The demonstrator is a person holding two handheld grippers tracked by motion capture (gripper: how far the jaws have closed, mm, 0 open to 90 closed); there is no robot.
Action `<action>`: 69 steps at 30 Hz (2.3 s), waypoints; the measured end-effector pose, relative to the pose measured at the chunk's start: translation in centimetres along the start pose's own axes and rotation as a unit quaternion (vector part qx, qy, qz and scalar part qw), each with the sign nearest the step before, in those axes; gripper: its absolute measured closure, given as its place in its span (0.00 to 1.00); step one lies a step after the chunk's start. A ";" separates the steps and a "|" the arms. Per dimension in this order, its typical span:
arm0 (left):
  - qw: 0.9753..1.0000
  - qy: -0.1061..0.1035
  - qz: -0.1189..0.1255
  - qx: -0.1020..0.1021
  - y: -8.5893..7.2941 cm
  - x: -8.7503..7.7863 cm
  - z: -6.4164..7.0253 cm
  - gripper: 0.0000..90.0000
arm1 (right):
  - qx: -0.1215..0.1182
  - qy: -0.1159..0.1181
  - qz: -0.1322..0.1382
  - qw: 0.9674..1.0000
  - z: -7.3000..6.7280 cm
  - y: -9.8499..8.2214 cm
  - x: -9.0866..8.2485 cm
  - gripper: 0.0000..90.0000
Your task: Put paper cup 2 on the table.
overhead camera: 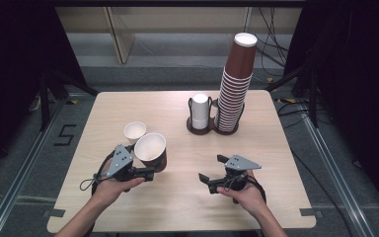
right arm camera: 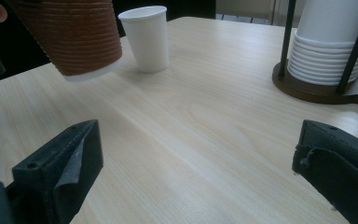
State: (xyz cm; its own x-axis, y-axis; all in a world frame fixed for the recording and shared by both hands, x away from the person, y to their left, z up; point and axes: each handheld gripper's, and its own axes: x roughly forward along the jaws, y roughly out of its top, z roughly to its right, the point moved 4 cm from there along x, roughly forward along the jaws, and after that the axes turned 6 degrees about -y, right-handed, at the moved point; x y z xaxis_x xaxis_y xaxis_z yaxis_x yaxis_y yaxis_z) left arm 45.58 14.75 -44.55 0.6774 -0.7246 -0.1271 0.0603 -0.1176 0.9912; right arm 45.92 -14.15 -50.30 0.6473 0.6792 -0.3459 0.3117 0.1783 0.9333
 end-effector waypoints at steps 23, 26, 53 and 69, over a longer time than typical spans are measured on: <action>0.991 0.126 -0.024 -0.032 -2.9 -5.4 -6.7 0.14 | 0.004 -0.009 -0.002 1.000 0.2 -0.2 -0.1 0.04; 0.988 0.146 -0.032 -0.032 -3.4 -5.5 -7.9 0.14 | 0.010 -0.007 -0.003 1.000 0.2 -0.2 -0.1 0.04; 0.975 0.201 -0.059 -0.075 -6.4 -3.0 -13.3 0.13 | 0.023 -0.014 -0.001 1.000 0.2 -0.2 -0.2 0.05; 0.977 0.187 -0.061 -0.087 -6.9 -2.8 -13.4 0.00 | 0.028 -0.008 -0.016 0.999 -0.1 -0.4 -0.2 0.05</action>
State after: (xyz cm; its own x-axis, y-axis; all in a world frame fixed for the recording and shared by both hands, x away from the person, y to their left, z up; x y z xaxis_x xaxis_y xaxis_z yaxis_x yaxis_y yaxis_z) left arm 53.06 26.69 -50.56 0.8758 -0.4105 -0.2540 0.2579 -0.0468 0.9650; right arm 45.60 -14.32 -50.56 0.6478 0.6622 -0.3767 0.3706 0.1582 0.9152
